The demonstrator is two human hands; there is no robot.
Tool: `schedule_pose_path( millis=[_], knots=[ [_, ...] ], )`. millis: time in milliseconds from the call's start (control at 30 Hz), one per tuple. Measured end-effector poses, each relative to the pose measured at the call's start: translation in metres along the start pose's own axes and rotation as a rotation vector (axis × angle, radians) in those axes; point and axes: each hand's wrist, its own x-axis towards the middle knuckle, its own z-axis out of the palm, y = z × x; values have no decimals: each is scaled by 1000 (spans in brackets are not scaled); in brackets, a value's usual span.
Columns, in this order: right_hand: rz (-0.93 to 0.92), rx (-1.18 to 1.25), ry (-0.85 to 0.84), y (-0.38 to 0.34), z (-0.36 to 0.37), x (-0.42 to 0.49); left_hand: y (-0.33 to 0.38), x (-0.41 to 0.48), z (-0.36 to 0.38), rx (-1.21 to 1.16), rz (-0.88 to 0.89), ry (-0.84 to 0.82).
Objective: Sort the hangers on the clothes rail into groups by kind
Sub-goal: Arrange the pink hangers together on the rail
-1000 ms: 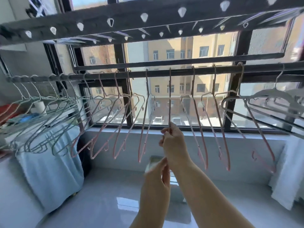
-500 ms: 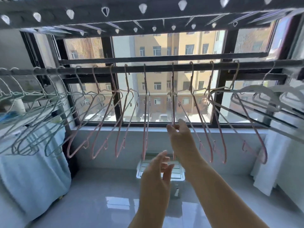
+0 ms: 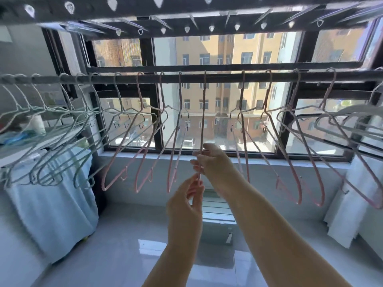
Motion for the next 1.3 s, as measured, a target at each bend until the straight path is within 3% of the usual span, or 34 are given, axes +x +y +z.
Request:
schedule_pose_path(
  millis=[300,800,867,933,1033,1133,1233,1300],
  knots=[
    [-9,353,146,14,-5,9,2,14,9,-134,-86,-101],
    [3,393,183,13,-13,13,15,15,12,-120,-73,-159],
    [6,309,165,12,-12,10,14,13,7,-78,-69,-172],
    [-24,-90,232,12,-9,6,13,10,-4,21,31,-98],
    [-284,-483,367,2,1,-3,16,14,-24,60,226,141],
    [-375,-490,242,-12,19,-3,14,28,-37,94,229,220],
    [-208,-443,84,-16,39,3,4,36,-44,88,101,78],
    [-113,-265,22,-13,51,6,-6,35,-47,66,63,15]
  ],
)
